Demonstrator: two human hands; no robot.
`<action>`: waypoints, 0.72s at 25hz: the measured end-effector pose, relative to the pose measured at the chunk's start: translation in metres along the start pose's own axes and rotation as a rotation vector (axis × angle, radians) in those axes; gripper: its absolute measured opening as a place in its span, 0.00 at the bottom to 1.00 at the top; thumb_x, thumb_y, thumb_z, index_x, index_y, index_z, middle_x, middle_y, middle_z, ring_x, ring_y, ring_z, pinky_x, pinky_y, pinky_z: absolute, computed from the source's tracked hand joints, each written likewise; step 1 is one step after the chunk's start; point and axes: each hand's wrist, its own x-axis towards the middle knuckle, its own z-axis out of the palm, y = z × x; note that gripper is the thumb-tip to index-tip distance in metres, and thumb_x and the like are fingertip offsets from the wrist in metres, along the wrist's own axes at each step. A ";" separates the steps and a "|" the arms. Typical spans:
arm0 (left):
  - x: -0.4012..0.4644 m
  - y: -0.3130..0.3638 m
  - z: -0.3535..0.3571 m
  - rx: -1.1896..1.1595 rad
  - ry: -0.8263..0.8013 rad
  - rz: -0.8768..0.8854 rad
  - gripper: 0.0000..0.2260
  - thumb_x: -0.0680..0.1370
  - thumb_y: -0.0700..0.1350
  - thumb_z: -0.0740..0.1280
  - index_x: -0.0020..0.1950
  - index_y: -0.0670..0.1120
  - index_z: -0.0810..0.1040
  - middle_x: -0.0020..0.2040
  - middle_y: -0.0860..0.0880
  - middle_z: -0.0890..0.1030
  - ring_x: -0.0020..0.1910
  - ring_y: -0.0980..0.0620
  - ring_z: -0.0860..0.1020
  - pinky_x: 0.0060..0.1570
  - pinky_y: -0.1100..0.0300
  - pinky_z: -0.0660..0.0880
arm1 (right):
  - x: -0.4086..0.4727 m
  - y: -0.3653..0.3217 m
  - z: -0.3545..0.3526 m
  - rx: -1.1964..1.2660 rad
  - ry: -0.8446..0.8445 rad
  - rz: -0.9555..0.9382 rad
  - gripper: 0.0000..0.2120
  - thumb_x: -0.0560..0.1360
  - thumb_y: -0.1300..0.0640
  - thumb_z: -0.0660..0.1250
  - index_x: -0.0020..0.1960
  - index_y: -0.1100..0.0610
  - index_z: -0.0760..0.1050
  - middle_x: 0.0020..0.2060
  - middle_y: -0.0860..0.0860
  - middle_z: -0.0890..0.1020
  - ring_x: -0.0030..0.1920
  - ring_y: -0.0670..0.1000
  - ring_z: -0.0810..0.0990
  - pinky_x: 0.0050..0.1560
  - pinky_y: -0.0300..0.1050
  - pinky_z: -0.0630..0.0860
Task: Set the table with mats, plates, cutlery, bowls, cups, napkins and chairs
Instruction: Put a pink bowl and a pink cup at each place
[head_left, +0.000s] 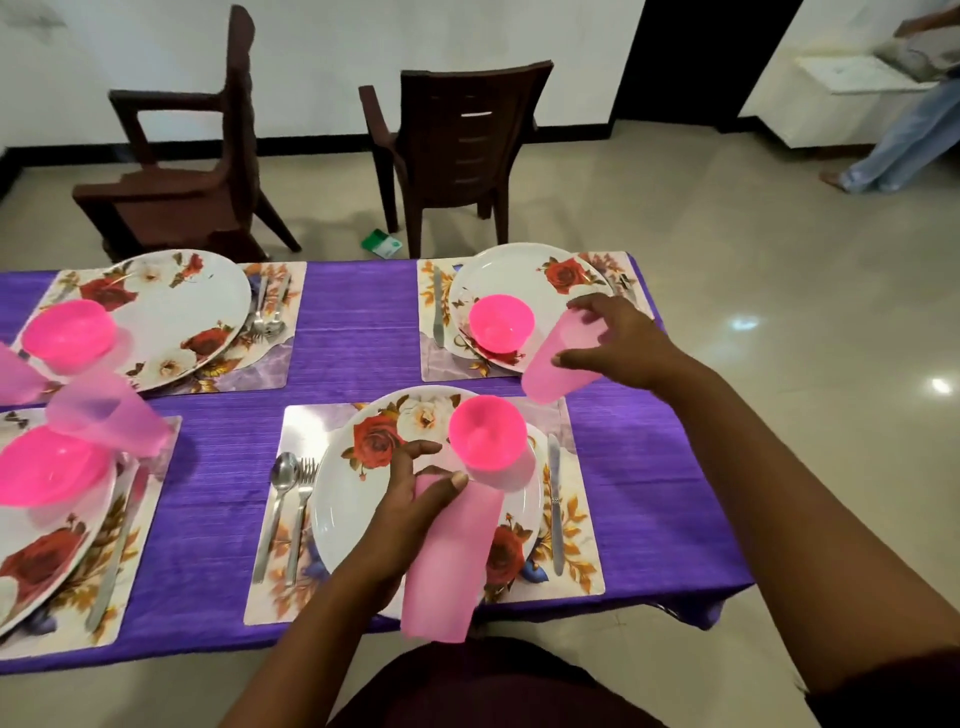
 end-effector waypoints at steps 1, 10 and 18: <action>0.003 0.000 -0.001 -0.023 0.041 -0.001 0.25 0.69 0.58 0.64 0.64 0.56 0.65 0.54 0.55 0.75 0.45 0.61 0.80 0.36 0.64 0.77 | 0.010 0.008 0.007 -0.054 -0.024 0.006 0.37 0.65 0.50 0.80 0.70 0.50 0.68 0.62 0.54 0.71 0.58 0.55 0.73 0.56 0.50 0.75; 0.007 -0.020 -0.004 -0.104 0.214 -0.088 0.31 0.60 0.69 0.67 0.61 0.62 0.69 0.64 0.49 0.73 0.61 0.45 0.75 0.57 0.40 0.77 | 0.032 0.045 0.058 -0.274 -0.124 -0.090 0.43 0.65 0.52 0.80 0.74 0.53 0.64 0.68 0.57 0.68 0.67 0.59 0.67 0.65 0.55 0.69; 0.011 -0.019 -0.001 -0.117 0.220 -0.118 0.28 0.61 0.69 0.67 0.59 0.63 0.71 0.64 0.48 0.73 0.61 0.44 0.75 0.57 0.39 0.76 | 0.035 0.052 0.062 -0.285 -0.140 -0.081 0.41 0.65 0.51 0.79 0.73 0.52 0.64 0.67 0.56 0.68 0.65 0.59 0.68 0.63 0.54 0.70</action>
